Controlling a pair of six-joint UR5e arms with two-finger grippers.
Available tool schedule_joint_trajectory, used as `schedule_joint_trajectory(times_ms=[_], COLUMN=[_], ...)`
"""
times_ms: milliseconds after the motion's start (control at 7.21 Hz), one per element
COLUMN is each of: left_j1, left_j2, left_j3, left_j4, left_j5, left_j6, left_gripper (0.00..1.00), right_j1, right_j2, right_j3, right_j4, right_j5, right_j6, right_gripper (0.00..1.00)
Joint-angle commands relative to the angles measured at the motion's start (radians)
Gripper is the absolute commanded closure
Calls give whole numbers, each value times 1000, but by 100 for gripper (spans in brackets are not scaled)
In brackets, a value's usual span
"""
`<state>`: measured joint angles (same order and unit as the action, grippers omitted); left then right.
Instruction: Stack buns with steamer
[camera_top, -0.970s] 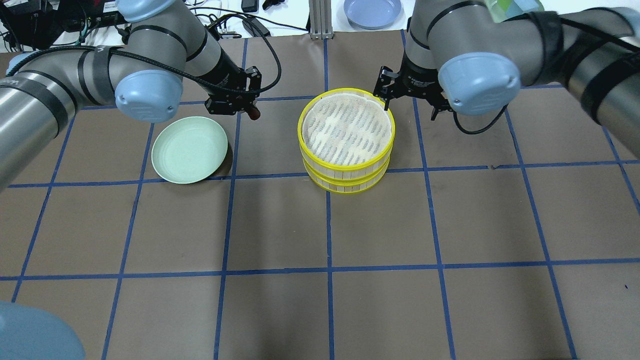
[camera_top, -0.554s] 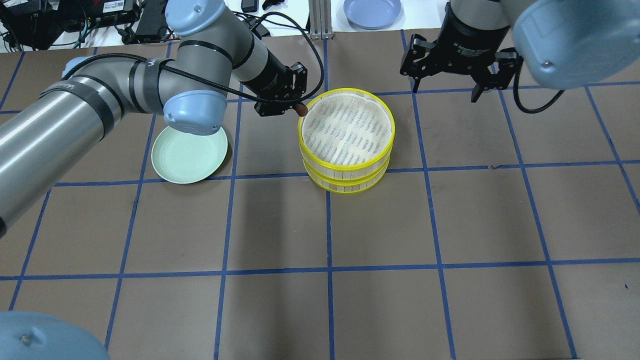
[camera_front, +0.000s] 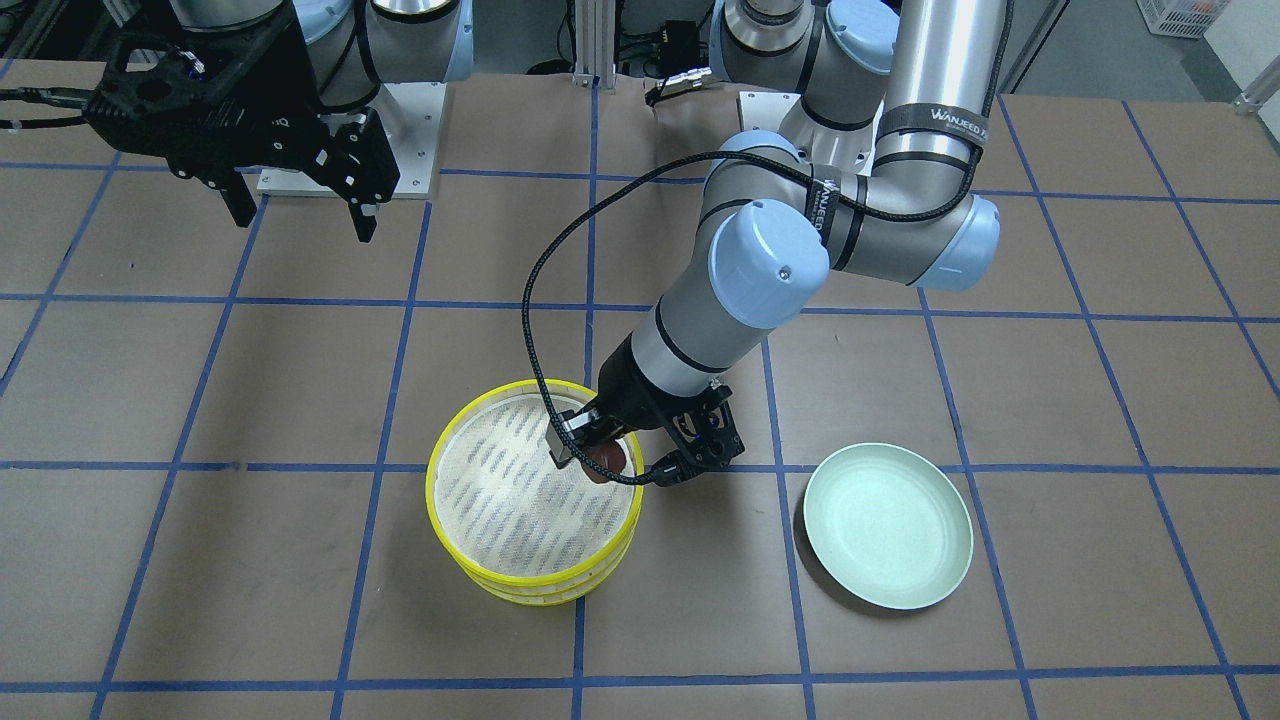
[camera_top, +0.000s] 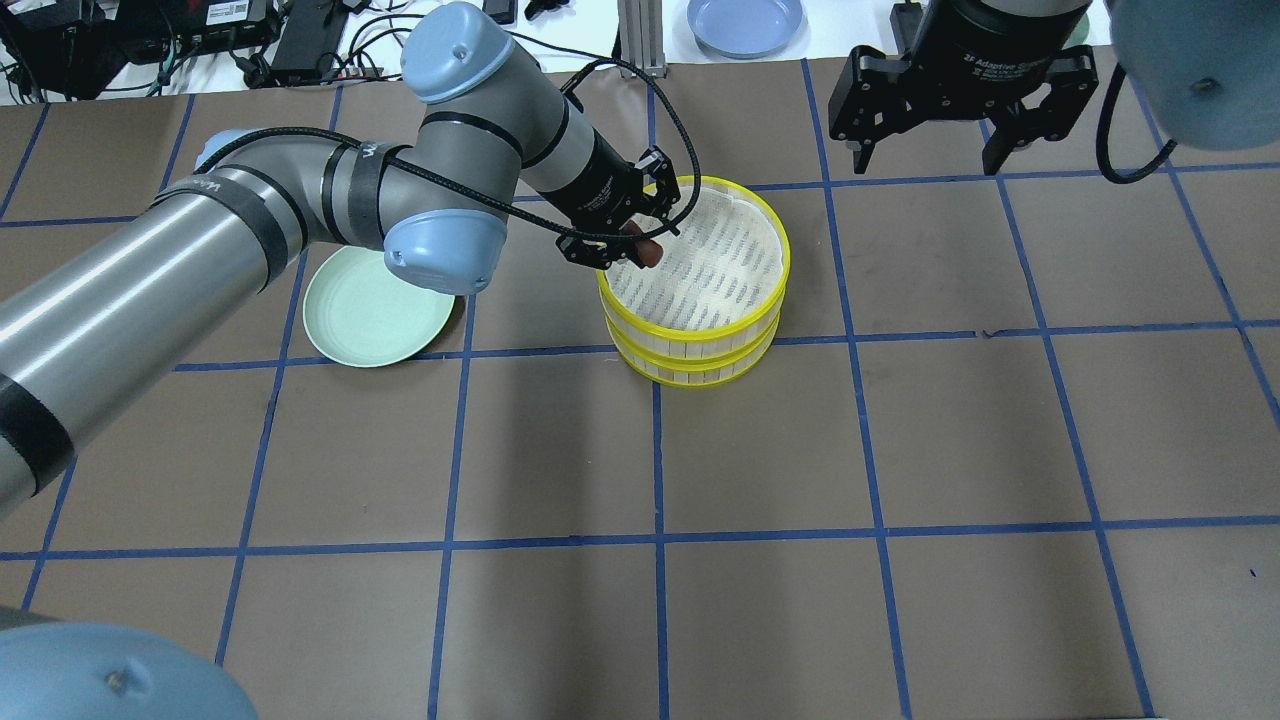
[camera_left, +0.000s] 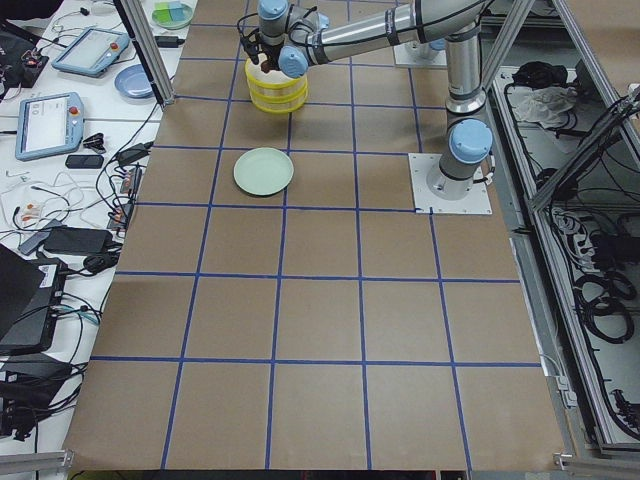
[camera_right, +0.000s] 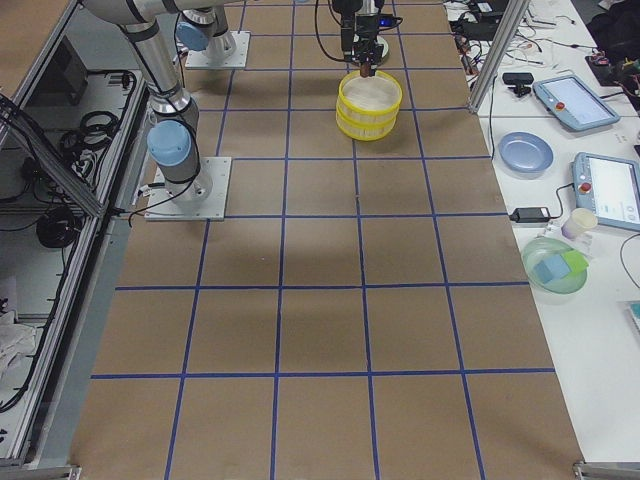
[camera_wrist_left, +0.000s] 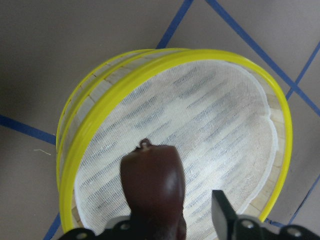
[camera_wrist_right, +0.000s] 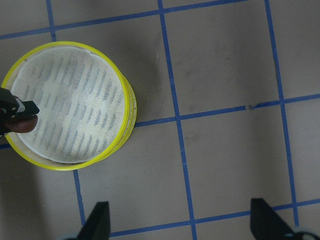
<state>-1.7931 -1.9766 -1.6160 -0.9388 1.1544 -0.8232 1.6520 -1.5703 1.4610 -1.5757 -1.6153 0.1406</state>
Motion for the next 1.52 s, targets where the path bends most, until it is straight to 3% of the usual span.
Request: schedule_joint_trajectory(times_ms=[0,416,554,970,1109,1386], left_j1=[-6,3,18,89,113,145], left_j2=[-1,48,77,217,264,352], left_j3=[1,14,14,21,27,54], left_j4=[1,-35,-76,-370,-399,-594], left_j5=[-10,28,124,380,472,489], left_j6=[-36,57,196,548,658,700], left_gripper=[0,0,0,0,0,0], right_j1=[-3,-1,-1,-3,-21,-67], right_j2=[-7,-20,-20,-13,-13,-8], right_j3=[-1,-1,1,-1,1,9], right_j4=[9,2,3,-3,-6,2], right_j5=[2,20,40,74,75,74], right_j6=[-147,-185,-181,-187,-188,-196], right_gripper=[0,0,0,0,0,0])
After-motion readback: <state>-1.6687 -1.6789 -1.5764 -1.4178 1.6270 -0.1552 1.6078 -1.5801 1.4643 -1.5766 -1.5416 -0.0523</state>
